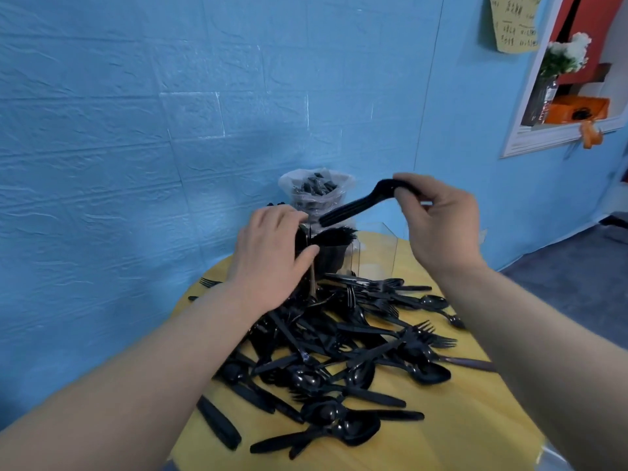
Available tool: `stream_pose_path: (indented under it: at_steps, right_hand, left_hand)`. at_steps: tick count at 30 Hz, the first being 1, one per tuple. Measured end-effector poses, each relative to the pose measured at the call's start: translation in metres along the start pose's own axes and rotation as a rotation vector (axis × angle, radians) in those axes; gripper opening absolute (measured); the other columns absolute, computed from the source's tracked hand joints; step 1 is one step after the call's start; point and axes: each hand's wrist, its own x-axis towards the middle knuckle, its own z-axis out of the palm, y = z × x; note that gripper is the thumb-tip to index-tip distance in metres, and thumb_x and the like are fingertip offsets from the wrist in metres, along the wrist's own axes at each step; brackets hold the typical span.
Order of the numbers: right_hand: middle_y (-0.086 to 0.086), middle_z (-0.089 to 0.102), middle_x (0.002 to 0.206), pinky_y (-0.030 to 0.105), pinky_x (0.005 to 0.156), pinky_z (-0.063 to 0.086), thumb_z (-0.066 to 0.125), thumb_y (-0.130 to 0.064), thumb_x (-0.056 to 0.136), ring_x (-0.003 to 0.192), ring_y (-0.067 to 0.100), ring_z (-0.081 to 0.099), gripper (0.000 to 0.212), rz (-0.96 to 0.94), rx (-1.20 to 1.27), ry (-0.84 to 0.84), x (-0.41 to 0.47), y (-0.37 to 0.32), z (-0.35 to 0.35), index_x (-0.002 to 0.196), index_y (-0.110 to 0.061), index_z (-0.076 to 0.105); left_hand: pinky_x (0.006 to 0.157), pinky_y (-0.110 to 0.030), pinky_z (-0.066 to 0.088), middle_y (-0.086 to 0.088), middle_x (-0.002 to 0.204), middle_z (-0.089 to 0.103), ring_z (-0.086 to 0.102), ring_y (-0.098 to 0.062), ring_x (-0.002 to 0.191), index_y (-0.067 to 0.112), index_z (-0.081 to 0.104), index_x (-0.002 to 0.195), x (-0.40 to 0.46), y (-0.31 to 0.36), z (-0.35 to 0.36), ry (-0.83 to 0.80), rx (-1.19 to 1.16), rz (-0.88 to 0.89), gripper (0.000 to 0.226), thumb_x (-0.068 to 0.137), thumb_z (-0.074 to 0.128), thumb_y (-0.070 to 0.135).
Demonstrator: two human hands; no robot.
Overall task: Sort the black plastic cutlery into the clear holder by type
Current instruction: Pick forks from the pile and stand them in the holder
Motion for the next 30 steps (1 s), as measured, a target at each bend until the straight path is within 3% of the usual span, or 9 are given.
stream_pose_path:
  at_steps: [2, 7, 14, 17, 20, 22, 24, 27, 30]
  right_hand:
    - [-0.005, 0.07, 0.092, 0.017, 0.07, 0.045, 0.059, -0.013, 0.091, 0.07, 0.003, 0.057, 0.02, -0.129, -0.14, -0.04, 0.021, 0.004, 0.009, 0.106, -0.016, 0.072]
    - [0.009, 0.072, 0.1, 0.039, 0.079, 0.05, 0.058, -0.01, 0.091, 0.087, 0.031, 0.064, 0.021, -0.36, -0.389, -0.236, 0.046, 0.016, 0.047, 0.107, -0.012, 0.072]
    - [0.002, 0.069, 0.101, 0.031, 0.087, 0.039, 0.05, -0.024, 0.093, 0.1, 0.027, 0.052, 0.024, -0.38, -0.605, -0.71, 0.047, 0.05, 0.096, 0.103, -0.017, 0.07]
    - [-0.005, 0.062, 0.118, 0.025, 0.101, 0.029, 0.043, -0.042, 0.088, 0.122, 0.018, 0.041, 0.039, -0.253, -0.587, -0.891, 0.042, 0.055, 0.104, 0.12, -0.027, 0.062]
    - [-0.006, 0.046, 0.141, 0.02, 0.099, 0.024, 0.057, -0.042, 0.087, 0.131, 0.013, 0.034, 0.058, -0.222, -0.531, -0.891, 0.042, 0.057, 0.089, 0.14, -0.029, 0.042]
    - [-0.004, 0.042, 0.145, 0.026, 0.103, 0.029, 0.065, -0.04, 0.083, 0.132, 0.015, 0.036, 0.068, -0.196, -0.587, -0.876, 0.043, 0.064, 0.079, 0.144, -0.027, 0.036]
    - [-0.002, 0.049, 0.139, 0.033, 0.103, 0.036, 0.065, -0.035, 0.085, 0.127, 0.019, 0.044, 0.061, -0.194, -0.656, -0.841, 0.041, 0.073, 0.077, 0.14, -0.025, 0.042]
    - [-0.003, 0.062, 0.116, 0.041, 0.089, 0.046, 0.058, -0.026, 0.088, 0.11, 0.024, 0.055, 0.035, -0.286, -0.673, -0.764, 0.037, 0.077, 0.084, 0.123, -0.029, 0.058]
    - [0.003, 0.063, 0.108, 0.03, 0.077, 0.041, 0.055, -0.022, 0.089, 0.104, 0.026, 0.054, 0.029, -0.361, -0.712, -0.73, 0.033, 0.073, 0.091, 0.117, -0.023, 0.061]
  left_hand:
    - [0.104, -0.039, 0.03, 0.002, 0.142, 0.041, 0.03, -0.021, 0.131, 0.021, 0.042, 0.139, 0.01, -0.013, 0.006, -0.013, 0.063, -0.004, 0.057, 0.09, 0.053, 0.048]
    - [0.1, -0.044, 0.032, 0.001, 0.139, 0.044, 0.03, -0.023, 0.129, 0.018, 0.045, 0.139, 0.024, -0.027, 0.029, -0.042, 0.104, 0.062, 0.063, 0.085, 0.061, 0.047]
    - [0.099, -0.044, 0.03, 0.004, 0.14, 0.044, 0.028, -0.021, 0.134, 0.023, 0.044, 0.138, 0.034, -0.04, 0.057, -0.047, 0.144, 0.083, 0.066, 0.081, 0.065, 0.048]
    - [0.093, -0.048, 0.035, 0.001, 0.132, 0.053, 0.036, -0.024, 0.129, 0.021, 0.052, 0.13, 0.034, -0.044, 0.064, -0.01, 0.15, 0.096, 0.067, 0.072, 0.075, 0.045]
    - [0.092, -0.049, 0.037, 0.0, 0.129, 0.055, 0.036, -0.024, 0.127, 0.02, 0.054, 0.127, 0.033, -0.045, 0.068, 0.043, 0.155, 0.108, 0.067, 0.069, 0.077, 0.044]
    - [0.092, -0.049, 0.036, 0.001, 0.129, 0.055, 0.035, -0.023, 0.127, 0.02, 0.054, 0.127, 0.033, -0.046, 0.07, 0.057, 0.147, 0.109, 0.066, 0.069, 0.077, 0.043]
    - [0.093, -0.049, 0.036, 0.001, 0.129, 0.054, 0.034, -0.022, 0.127, 0.021, 0.054, 0.127, 0.033, -0.046, 0.07, 0.056, 0.15, 0.107, 0.066, 0.069, 0.077, 0.042]
    - [0.092, -0.049, 0.036, 0.001, 0.129, 0.054, 0.035, -0.022, 0.127, 0.021, 0.054, 0.126, 0.033, -0.046, 0.071, 0.066, 0.146, 0.114, 0.065, 0.069, 0.078, 0.04]
    - [0.093, -0.048, 0.035, 0.001, 0.129, 0.054, 0.035, -0.023, 0.128, 0.021, 0.053, 0.127, 0.033, -0.046, 0.072, 0.064, 0.141, 0.118, 0.063, 0.071, 0.077, 0.039]
